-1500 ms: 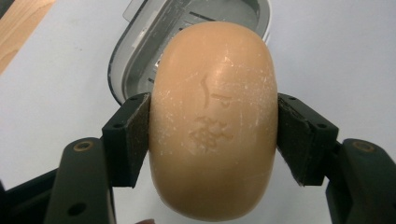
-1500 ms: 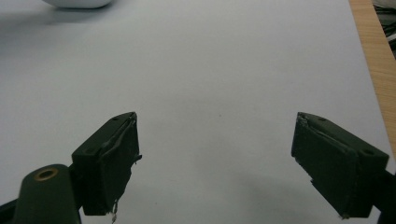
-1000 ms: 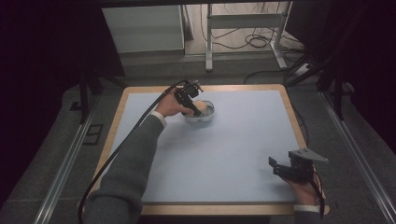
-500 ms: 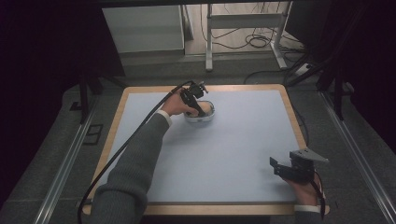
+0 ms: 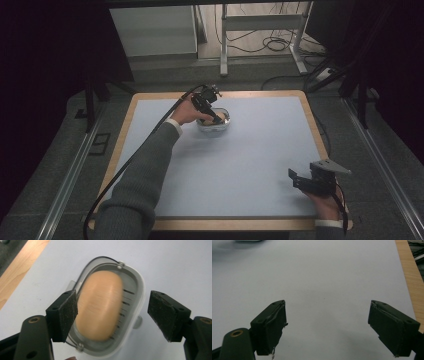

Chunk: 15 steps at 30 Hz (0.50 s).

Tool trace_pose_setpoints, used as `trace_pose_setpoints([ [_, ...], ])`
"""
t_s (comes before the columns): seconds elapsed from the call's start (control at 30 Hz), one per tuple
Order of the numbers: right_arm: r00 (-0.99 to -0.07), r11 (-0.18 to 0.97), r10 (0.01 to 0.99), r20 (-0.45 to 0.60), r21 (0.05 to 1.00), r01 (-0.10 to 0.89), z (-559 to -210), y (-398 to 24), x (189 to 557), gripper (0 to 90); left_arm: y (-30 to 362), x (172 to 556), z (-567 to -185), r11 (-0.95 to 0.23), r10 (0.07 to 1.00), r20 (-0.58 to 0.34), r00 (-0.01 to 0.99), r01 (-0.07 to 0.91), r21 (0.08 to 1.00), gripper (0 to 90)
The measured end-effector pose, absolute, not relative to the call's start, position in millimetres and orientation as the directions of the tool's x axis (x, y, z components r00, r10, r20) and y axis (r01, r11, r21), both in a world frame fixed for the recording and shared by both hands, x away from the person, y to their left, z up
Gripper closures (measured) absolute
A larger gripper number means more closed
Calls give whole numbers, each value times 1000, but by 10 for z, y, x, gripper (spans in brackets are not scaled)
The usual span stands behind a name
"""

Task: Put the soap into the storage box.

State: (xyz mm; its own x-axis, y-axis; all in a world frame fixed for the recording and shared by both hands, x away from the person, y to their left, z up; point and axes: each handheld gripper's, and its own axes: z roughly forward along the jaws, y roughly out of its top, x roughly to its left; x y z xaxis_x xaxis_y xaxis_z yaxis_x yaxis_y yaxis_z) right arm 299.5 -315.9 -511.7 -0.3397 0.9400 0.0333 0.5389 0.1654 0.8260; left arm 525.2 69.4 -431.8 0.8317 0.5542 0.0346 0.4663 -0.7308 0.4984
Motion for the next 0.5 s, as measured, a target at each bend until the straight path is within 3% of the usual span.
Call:
trace_pose_setpoints([
  [0.5, -345, 166, 938, 30, 835, 524, -5074, -3146, 2968, 148, 1020, 4611, -4271, -692, 562, 45, 826, 440, 572, 220],
])
